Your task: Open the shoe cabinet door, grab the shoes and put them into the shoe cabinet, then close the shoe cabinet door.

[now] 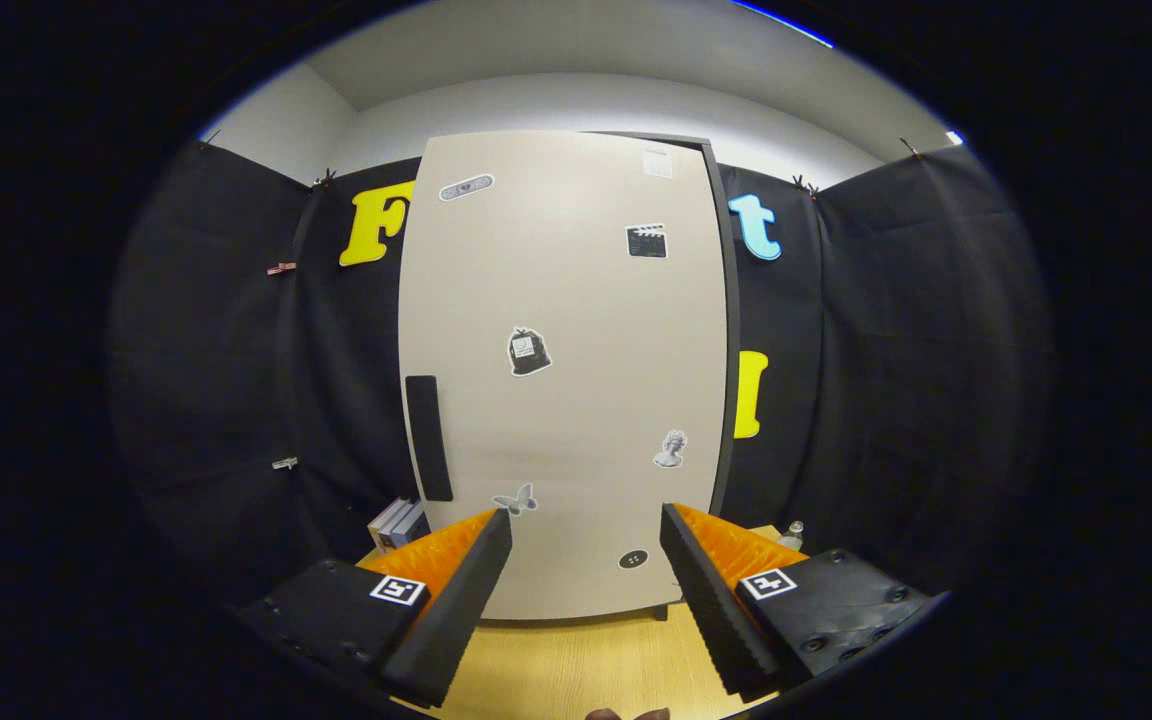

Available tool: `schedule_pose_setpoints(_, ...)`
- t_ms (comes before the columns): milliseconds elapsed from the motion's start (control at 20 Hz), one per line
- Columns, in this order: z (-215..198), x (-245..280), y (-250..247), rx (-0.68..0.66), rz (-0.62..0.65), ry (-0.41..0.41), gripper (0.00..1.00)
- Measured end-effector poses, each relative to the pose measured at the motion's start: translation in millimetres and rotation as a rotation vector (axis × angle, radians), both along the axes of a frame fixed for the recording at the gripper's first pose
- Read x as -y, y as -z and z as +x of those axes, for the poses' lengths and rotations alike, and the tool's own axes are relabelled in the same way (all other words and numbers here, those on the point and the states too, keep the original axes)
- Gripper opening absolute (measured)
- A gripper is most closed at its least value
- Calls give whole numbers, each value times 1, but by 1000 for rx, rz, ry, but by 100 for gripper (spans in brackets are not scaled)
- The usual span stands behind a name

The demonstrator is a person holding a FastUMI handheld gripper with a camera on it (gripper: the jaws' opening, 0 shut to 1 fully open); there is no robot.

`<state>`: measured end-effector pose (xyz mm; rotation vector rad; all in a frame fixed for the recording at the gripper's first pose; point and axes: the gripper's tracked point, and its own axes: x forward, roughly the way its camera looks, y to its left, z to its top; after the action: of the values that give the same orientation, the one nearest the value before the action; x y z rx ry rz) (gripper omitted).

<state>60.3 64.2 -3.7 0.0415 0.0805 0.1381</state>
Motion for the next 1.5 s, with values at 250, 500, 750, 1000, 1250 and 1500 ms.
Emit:
schedule_pose_setpoints(250, 1, 1, 1, -5, -2, 7, 98)
schedule_pose_setpoints(500, 1, 1, 1, -13, -2, 9, 98)
schedule_pose_setpoints(750, 2, 1, 0, -11, 2, 15, 98)
schedule_pose_setpoints(1000, 6, 3, 4, -20, 0, 19, 98)
schedule_pose_setpoints(1250, 10, 2, 7, -33, -2, 14, 98)
schedule_pose_setpoints(1500, 10, 2, 5, -21, 0, 11, 98)
